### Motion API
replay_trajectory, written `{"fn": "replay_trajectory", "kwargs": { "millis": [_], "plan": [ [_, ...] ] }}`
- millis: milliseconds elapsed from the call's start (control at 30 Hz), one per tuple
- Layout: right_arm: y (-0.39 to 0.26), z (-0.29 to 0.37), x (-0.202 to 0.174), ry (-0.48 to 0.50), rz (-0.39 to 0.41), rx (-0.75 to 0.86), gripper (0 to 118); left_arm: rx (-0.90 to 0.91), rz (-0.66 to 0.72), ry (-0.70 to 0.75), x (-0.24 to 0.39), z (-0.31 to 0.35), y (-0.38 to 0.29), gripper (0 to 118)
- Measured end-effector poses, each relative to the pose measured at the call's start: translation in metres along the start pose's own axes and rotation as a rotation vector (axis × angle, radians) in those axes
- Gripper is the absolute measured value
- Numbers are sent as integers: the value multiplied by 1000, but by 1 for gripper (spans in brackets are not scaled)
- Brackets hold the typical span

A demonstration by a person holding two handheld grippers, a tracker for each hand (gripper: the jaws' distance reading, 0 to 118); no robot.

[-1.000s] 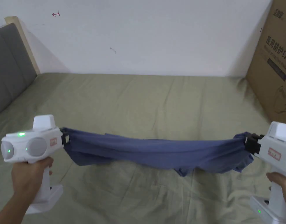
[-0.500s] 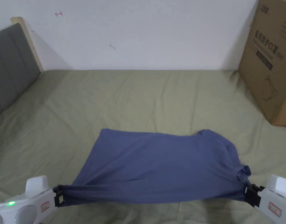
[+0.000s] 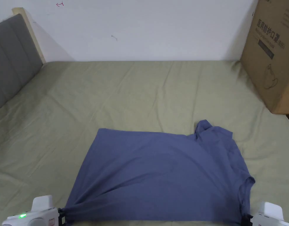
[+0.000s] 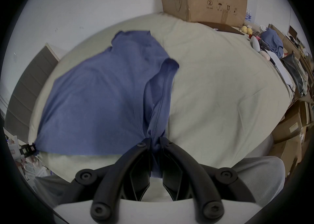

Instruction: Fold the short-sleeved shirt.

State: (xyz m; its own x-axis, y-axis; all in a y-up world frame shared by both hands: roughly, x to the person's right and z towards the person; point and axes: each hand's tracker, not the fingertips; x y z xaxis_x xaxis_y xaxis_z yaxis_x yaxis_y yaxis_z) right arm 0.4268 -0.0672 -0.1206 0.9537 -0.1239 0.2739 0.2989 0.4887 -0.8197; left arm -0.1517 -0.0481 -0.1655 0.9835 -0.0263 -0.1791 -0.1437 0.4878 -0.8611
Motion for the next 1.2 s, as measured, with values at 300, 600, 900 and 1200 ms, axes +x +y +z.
{"fn": "replay_trajectory", "kwargs": {
  "millis": [300,600,900,1200],
  "plan": [
    [45,42,-17,8,73,162,93,16,82,-21,20,34,34,96],
    [112,159,-65,32,177,632,94,546,101,-163,59,137,103,107],
    [112,202,-96,-25,246,854,25,858,-65,-161,99,169,104,1],
    [123,190,-93,-16,264,864,0,774,-156,-187,123,147,122,0]
  ]
}}
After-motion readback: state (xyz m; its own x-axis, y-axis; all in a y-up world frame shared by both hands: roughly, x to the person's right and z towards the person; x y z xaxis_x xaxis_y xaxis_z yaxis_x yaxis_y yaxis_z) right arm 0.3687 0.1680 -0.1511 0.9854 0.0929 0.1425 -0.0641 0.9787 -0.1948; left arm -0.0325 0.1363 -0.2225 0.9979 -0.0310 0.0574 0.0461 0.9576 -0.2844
